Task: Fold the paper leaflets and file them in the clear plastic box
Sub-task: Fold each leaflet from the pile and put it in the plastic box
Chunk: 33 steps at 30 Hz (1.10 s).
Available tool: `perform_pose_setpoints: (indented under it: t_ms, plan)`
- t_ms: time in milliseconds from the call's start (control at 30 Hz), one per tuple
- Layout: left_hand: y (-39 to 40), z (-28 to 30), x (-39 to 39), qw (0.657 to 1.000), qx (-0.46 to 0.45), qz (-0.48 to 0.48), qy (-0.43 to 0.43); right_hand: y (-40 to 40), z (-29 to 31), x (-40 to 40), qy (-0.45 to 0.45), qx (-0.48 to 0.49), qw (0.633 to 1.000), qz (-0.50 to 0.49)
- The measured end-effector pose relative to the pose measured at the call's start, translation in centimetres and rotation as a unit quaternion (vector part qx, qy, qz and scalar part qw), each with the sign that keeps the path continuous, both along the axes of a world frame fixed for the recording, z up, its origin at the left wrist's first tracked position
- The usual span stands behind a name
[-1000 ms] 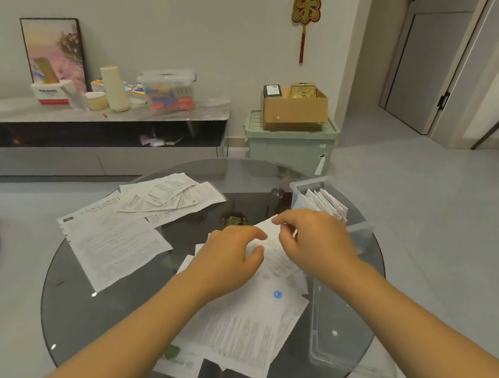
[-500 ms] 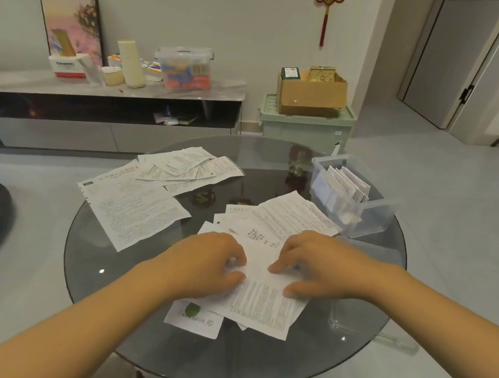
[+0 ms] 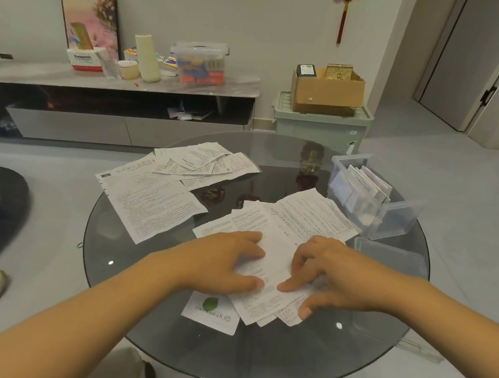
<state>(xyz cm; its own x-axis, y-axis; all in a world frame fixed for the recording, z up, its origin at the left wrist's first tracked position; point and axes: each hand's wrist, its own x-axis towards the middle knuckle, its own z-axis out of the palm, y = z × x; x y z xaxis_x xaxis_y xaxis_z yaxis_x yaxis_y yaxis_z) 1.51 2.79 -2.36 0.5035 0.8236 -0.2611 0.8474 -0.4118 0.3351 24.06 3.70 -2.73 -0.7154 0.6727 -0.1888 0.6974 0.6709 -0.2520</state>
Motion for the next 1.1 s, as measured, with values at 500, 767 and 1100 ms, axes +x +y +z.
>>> perform_pose_setpoints:
  t_ms: [500,767,1100]
  plan:
    - [-1.6,-1.4,0.5,0.993,-0.011,-0.05,0.102,0.4,-0.3,-1.2,0.025,0.002,1.0,-0.019]
    - [-1.0,-1.8,0.1,0.997,-0.003,-0.051,0.054,0.1,-0.5,-0.8,0.032,-0.018,0.999,-0.032]
    - [-2.1,0.2,-0.6,0.996,-0.071,-0.003,-0.054,-0.6,0.1,-1.2,0.127,0.033,0.991,-0.039]
